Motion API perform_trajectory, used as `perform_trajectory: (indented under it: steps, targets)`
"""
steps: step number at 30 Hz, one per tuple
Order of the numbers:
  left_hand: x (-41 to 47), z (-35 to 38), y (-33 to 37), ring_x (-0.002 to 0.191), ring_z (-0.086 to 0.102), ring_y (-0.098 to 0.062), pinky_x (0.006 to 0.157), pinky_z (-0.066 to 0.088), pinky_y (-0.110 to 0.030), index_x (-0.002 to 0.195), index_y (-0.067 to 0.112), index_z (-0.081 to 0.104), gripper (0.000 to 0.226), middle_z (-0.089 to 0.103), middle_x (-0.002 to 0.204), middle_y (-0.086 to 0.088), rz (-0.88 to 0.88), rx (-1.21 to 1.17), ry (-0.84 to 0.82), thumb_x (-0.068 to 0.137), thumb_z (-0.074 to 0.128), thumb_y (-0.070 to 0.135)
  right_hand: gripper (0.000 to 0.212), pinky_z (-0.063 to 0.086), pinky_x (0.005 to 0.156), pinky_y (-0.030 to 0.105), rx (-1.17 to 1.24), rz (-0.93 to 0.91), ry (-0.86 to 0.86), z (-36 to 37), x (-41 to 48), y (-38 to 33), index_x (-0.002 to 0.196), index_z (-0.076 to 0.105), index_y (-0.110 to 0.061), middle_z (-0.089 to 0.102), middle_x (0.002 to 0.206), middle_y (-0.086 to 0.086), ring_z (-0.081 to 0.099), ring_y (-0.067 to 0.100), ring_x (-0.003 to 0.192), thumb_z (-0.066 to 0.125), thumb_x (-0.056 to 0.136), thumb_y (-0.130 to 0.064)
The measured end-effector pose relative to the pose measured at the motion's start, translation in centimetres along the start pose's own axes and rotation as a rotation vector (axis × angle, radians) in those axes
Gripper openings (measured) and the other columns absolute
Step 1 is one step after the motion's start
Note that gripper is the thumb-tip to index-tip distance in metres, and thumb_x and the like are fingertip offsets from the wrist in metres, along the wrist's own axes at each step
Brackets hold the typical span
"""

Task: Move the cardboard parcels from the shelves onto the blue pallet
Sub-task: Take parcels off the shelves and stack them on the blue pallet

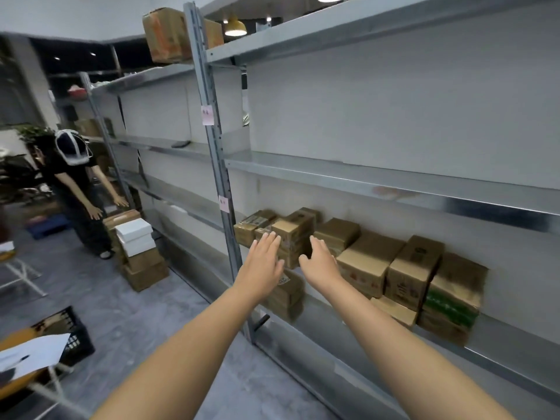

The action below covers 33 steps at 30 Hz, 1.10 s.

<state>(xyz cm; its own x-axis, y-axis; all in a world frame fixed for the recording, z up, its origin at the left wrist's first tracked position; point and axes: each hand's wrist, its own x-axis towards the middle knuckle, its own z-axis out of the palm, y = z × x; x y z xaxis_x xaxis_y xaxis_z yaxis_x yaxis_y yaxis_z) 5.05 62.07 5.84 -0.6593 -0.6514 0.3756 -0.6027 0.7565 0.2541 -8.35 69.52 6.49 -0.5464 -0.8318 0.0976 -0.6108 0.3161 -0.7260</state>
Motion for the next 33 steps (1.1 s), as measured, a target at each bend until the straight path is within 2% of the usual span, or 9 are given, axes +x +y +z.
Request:
perform_trajectory:
  steps: [5, 8, 12, 23, 26, 29, 31, 33]
  targets:
    - [6.8, 2.8, -3.7, 0.152, 0.009, -0.013, 0.118, -0.002, -0.029, 0.156, 0.017, 0.025, 0.057, 0.02, 0.164, -0.001, -0.06, -0.067, 0.018, 0.103, 0.044, 0.027, 0.06, 0.014, 0.122, 0.042, 0.063, 0.051, -0.014, 2.1, 8.1, 1.1, 0.155, 0.019, -0.01, 0.015, 0.163, 0.006, 0.012, 0.019, 0.15, 0.037, 0.099, -0.018]
    - [9.1, 4.9, -5.9, 0.153, 0.006, -0.013, 0.123, 0.001, -0.033, 0.156, 0.016, 0.023, 0.058, 0.018, 0.164, -0.001, -0.072, -0.095, -0.043, 0.103, 0.044, 0.027, 0.058, 0.014, 0.122, 0.038, 0.061, 0.081, -0.047, 3.7, 11.0, 1.7, 0.155, 0.018, -0.01, 0.014, 0.163, 0.006, 0.012, 0.02, 0.15, 0.037, 0.1, -0.019]
    - [12.9, 6.8, -8.9, 0.152, 0.007, -0.014, 0.122, 0.001, -0.032, 0.156, 0.015, 0.022, 0.059, 0.018, 0.164, -0.002, -0.099, -0.143, -0.047, 0.103, 0.045, 0.027, 0.057, 0.014, 0.122, 0.036, 0.069, 0.107, -0.061, 5.4, 15.2, 1.8, 0.155, 0.018, -0.01, 0.014, 0.163, 0.006, 0.012, 0.02, 0.15, 0.036, 0.102, -0.022]
    - [27.2, 12.5, -16.0, 0.153, 0.008, -0.017, 0.121, 0.001, -0.03, 0.155, 0.011, 0.024, 0.055, 0.019, 0.164, -0.005, 0.008, -0.254, -0.148, 0.104, 0.04, 0.024, 0.056, 0.017, 0.118, 0.034, 0.061, 0.314, 0.062, 9.8, 27.9, 2.8, 0.153, 0.022, -0.008, 0.02, 0.161, 0.01, 0.02, 0.024, 0.148, 0.036, 0.103, -0.029]
    - [30.7, 14.2, -17.3, 0.151, 0.018, -0.022, 0.124, 0.009, -0.036, 0.153, 0.008, 0.029, 0.052, 0.029, 0.16, -0.01, 0.016, -0.309, -0.185, 0.104, 0.039, 0.025, 0.053, 0.03, 0.111, 0.035, 0.08, 0.42, 0.097, 10.8, 31.2, 2.9, 0.147, 0.034, -0.005, 0.037, 0.151, 0.016, 0.037, 0.03, 0.139, 0.036, 0.103, -0.033]
    - [33.5, 16.3, -18.2, 0.139, 0.038, -0.028, 0.116, 0.03, -0.039, 0.146, 0.003, 0.041, 0.046, 0.044, 0.148, -0.018, -0.027, -0.402, -0.283, 0.105, 0.039, 0.024, 0.049, 0.038, 0.101, 0.034, 0.111, 0.508, 0.143, 11.9, 33.7, 3.2, 0.135, 0.049, 0.001, 0.052, 0.138, 0.022, 0.049, 0.034, 0.127, 0.037, 0.103, -0.033]
    - [34.8, 18.0, -18.6, 0.132, 0.046, -0.031, 0.109, 0.037, -0.038, 0.139, 0.001, 0.048, 0.042, 0.05, 0.142, -0.019, -0.087, -0.495, -0.379, 0.104, 0.04, 0.022, 0.05, 0.039, 0.097, 0.033, 0.13, 0.578, 0.139, 12.7, 35.0, 3.5, 0.137, 0.048, 0.002, 0.054, 0.136, 0.024, 0.051, 0.036, 0.125, 0.035, 0.103, -0.034]
    - [35.6, 19.6, -18.8, 0.129, 0.05, -0.034, 0.103, 0.039, -0.034, 0.137, 0.001, 0.05, 0.039, 0.055, 0.138, -0.021, -0.124, -0.608, -0.459, 0.104, 0.042, 0.02, 0.057, 0.04, 0.098, 0.033, 0.154, 0.648, 0.134, 13.6, 35.9, 4.0, 0.147, 0.033, 0.0, 0.05, 0.14, 0.024, 0.051, 0.037, 0.125, 0.034, 0.103, -0.037]
